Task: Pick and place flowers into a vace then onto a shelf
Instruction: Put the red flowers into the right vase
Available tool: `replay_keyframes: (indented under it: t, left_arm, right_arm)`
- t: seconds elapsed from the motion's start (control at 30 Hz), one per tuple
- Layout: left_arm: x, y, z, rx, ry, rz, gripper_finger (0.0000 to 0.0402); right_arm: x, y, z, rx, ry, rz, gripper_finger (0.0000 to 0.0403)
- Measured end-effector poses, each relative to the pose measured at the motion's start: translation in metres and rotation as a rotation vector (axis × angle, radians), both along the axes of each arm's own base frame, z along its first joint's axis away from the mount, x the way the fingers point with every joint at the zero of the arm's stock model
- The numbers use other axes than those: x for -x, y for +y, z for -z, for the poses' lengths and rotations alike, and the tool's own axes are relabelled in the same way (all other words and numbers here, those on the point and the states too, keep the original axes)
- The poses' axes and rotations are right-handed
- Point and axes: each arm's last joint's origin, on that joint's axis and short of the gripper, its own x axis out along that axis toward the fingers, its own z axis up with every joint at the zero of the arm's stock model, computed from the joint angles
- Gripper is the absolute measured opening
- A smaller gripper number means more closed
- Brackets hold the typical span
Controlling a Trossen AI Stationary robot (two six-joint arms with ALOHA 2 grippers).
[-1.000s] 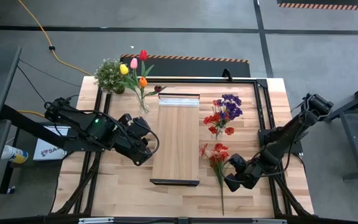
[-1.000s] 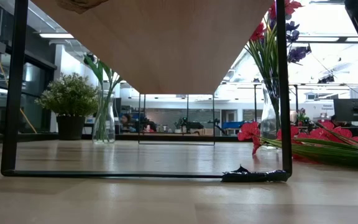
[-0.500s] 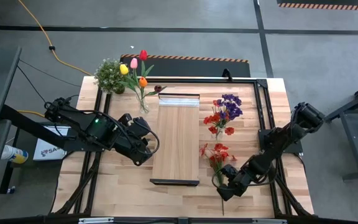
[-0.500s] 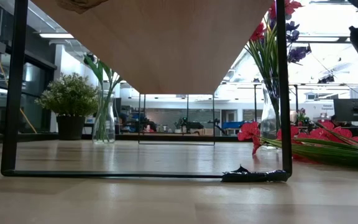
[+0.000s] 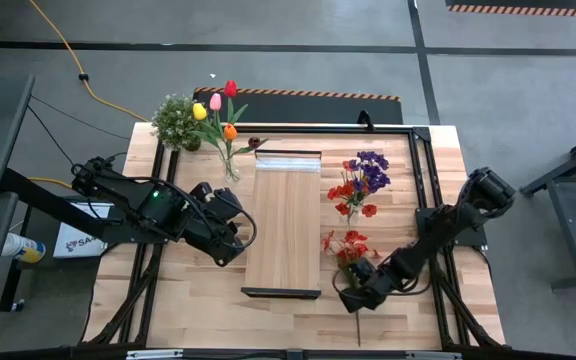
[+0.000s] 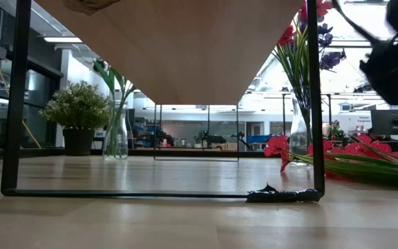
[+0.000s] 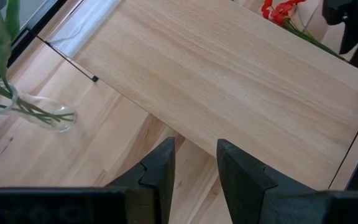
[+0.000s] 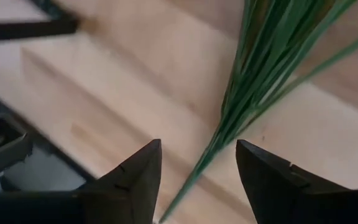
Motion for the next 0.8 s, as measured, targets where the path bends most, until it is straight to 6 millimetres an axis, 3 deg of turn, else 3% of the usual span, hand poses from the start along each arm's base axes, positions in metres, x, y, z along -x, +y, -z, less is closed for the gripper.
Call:
replay_keyframes:
  t: [0.3, 0.8]
  left_arm:
    - [0.002, 0.001, 0.001, -0.01, 0.021, 0.0, 0.0152]
    - [0.002, 0.001, 0.001, -0.035, 0.036, 0.04, 0.0152]
  right_arm:
    - [-0.009, -0.006, 0.024, -0.014, 0.124, 0.056, 0.0179]
    - [-0.005, -0.005, 0.027, -0.026, 0.175, 0.048, 0.0109]
